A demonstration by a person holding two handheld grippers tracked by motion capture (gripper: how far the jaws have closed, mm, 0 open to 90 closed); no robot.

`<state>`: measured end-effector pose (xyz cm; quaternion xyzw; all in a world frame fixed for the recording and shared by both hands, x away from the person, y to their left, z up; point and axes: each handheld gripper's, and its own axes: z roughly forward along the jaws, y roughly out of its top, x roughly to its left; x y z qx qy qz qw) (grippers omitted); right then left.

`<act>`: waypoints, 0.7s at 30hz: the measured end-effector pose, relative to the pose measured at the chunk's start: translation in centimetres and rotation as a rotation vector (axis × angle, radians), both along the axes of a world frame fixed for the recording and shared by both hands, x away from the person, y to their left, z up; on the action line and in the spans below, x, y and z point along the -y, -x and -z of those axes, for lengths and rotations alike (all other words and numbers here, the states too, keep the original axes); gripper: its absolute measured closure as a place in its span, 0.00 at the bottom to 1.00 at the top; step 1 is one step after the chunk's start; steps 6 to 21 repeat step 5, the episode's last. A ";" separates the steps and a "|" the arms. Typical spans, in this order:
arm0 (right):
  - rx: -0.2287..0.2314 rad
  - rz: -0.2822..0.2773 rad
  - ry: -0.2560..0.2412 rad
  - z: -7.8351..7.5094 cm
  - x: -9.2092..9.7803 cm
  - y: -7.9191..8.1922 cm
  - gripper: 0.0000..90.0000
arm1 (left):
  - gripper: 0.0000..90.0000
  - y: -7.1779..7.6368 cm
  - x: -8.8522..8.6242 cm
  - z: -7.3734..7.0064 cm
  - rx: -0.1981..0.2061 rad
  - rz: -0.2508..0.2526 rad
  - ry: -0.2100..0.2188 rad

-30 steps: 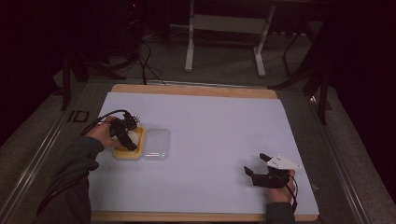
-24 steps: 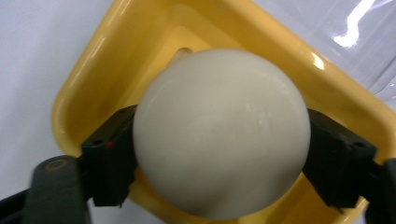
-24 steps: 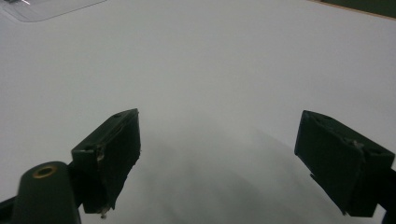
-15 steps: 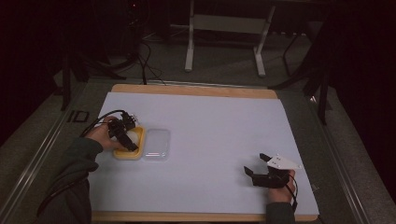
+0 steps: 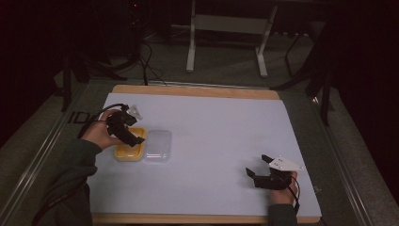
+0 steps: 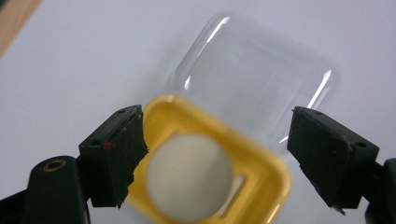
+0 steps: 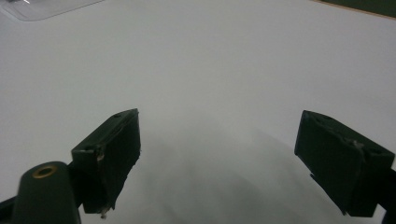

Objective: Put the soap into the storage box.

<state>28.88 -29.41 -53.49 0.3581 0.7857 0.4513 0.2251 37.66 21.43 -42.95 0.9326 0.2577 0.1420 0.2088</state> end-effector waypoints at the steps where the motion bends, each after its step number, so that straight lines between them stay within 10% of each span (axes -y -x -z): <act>1: 0.000 -0.001 0.002 0.0 0.0 0.0 0.16 | 0.22 0.6 0.5 0.2 0.018 0.009 0.006; 5: -0.016 0.004 0.010 0.0 -0.1 -0.2 0.16 | 0.23 3.4 2.7 1.6 0.080 0.052 -0.006; 21: -0.016 0.004 0.010 0.0 -0.1 -0.2 0.16 | 0.23 3.4 2.7 1.6 0.080 0.052 -0.006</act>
